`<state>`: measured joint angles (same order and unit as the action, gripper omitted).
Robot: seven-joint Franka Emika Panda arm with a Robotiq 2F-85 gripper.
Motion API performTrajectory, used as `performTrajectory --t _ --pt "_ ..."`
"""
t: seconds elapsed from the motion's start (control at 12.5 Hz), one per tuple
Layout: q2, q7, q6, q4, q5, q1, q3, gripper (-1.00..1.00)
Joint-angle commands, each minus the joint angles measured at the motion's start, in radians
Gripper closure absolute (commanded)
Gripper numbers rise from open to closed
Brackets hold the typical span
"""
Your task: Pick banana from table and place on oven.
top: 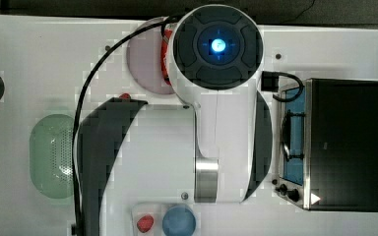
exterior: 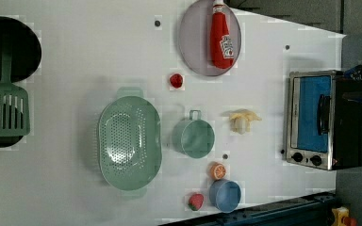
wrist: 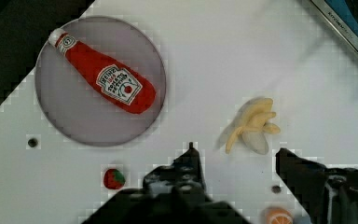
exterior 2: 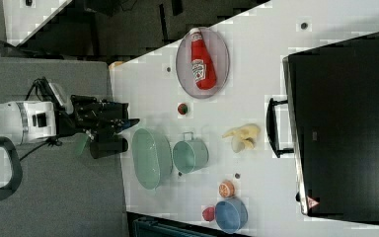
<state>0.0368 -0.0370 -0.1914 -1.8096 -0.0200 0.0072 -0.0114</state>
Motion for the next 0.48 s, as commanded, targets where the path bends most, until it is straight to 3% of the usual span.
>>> performTrajectory --t 0.08,0.24,0.48 --pt "0.543 -0.034 0.226 -0.311 -0.004 -0.019 -0.026 -0.58" --pt "0.543 -0.034 0.226 -0.311 -0.004 -0.019 -0.026 -0.99" --pt "0.530 -0.034 0.211 -0.327 -0.004 -0.019 -0.026 -1.00"
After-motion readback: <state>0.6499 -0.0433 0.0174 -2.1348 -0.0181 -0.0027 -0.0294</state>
